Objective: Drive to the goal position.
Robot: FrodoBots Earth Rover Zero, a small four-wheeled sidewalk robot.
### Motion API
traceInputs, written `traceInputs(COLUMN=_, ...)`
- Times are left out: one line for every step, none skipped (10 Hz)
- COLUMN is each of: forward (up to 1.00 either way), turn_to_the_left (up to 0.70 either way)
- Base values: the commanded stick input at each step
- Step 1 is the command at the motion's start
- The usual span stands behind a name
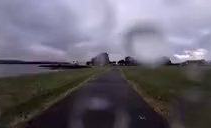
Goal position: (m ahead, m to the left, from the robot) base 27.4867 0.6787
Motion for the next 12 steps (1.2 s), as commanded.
traceInputs(forward=0.70, turn_to_the_left=-0.14)
traceInputs(forward=0.70, turn_to_the_left=-0.14)
traceInputs(forward=0.70, turn_to_the_left=-0.14)
traceInputs(forward=0.70, turn_to_the_left=-0.14)
traceInputs(forward=0.70, turn_to_the_left=-0.14)
traceInputs(forward=0.70, turn_to_the_left=-0.14)
traceInputs(forward=0.70, turn_to_the_left=-0.14)
traceInputs(forward=0.70, turn_to_the_left=-0.14)
traceInputs(forward=0.70, turn_to_the_left=-0.14)
traceInputs(forward=0.70, turn_to_the_left=-0.14)
traceInputs(forward=0.70, turn_to_the_left=-0.14)
traceInputs(forward=0.70, turn_to_the_left=0.00)
